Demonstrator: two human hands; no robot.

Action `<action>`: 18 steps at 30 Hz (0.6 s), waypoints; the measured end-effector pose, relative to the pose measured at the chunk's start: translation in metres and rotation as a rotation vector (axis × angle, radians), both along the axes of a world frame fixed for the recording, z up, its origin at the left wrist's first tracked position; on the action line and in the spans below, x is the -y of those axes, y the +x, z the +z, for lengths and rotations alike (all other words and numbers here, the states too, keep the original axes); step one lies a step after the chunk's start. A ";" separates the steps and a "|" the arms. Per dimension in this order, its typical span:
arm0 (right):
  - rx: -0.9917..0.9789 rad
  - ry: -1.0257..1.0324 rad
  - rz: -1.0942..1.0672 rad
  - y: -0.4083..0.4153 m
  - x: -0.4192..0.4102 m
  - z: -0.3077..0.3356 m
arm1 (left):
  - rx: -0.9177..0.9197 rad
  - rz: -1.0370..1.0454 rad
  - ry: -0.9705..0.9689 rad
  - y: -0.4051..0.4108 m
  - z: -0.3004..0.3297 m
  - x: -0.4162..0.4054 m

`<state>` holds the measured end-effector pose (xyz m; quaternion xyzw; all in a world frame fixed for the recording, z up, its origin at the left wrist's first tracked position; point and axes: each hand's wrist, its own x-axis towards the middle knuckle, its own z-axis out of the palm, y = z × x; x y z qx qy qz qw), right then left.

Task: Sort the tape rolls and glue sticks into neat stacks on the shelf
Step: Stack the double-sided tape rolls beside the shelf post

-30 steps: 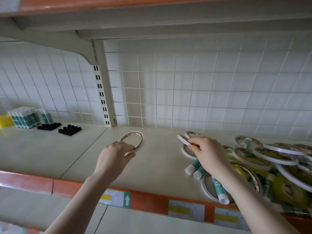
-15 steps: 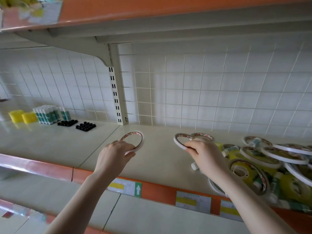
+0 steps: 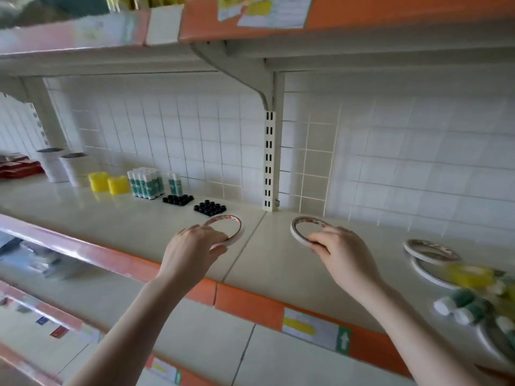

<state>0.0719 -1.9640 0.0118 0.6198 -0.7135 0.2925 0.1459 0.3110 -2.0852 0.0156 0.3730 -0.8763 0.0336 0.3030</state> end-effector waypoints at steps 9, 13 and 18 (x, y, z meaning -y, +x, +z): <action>-0.049 -0.032 0.071 0.148 0.139 0.016 | -0.015 0.045 -0.056 0.155 0.019 0.120; -0.086 -0.029 0.112 0.201 0.196 0.024 | -0.035 0.061 -0.113 0.218 0.030 0.163; -0.152 -0.062 0.194 0.257 0.271 0.037 | -0.016 0.129 -0.172 0.289 0.035 0.221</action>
